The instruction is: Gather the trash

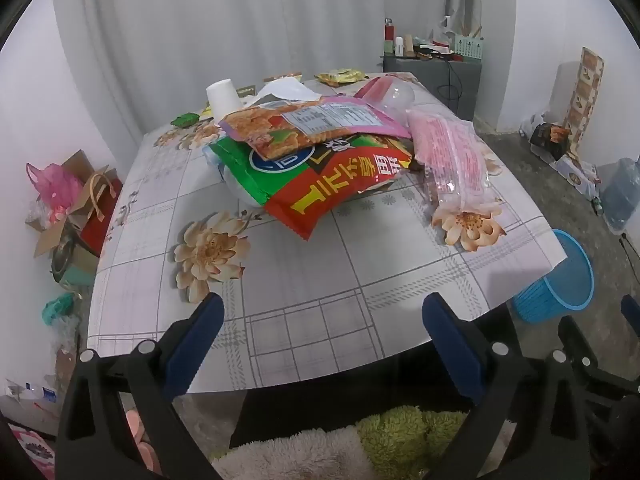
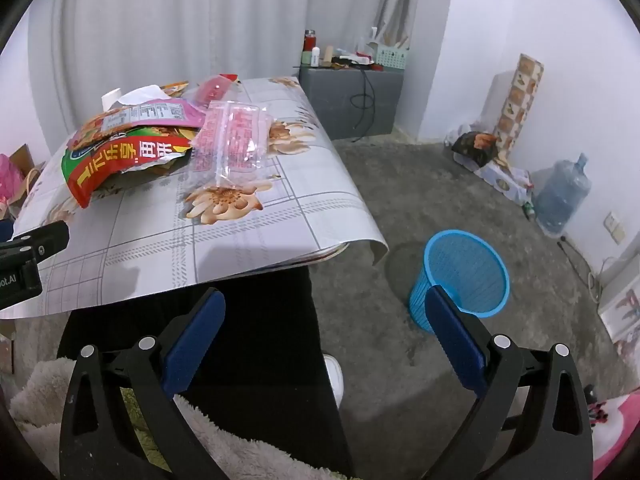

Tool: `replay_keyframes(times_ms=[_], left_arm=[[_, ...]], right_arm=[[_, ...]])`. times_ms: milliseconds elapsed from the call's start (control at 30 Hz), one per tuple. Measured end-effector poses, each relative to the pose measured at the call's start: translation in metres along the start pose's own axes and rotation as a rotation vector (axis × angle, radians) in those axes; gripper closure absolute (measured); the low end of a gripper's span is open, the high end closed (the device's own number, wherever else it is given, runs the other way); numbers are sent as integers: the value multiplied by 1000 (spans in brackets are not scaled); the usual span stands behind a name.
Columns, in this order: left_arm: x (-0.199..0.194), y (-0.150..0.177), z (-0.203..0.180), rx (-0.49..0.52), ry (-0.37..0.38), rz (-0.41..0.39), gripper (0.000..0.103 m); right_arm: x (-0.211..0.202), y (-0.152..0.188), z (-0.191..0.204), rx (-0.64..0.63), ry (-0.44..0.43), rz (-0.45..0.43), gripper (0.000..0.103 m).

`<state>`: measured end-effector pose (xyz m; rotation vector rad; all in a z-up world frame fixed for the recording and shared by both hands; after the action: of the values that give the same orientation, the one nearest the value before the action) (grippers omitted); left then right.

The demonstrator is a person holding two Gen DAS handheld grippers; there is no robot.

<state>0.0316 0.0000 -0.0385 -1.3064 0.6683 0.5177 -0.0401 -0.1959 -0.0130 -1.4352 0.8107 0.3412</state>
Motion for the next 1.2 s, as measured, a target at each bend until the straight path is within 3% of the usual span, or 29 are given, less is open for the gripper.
replay_keyframes(times_ms=[1200], left_arm=[[-2,2,5,-3,-2,11,6]], right_arm=[[-3,-2,-1,6,-4,-10,8]])
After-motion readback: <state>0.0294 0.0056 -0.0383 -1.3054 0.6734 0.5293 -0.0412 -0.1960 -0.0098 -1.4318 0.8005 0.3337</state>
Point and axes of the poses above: each gripper's, at about its wrist camera, not at the fingertips, and x roughly the way its jaws point, z to its left, y to its underside, the point moved 5 cm from there along x, roughly the way its jaws point, and after that the axes turned 6 degrees about -z, right-handed, at the moved point
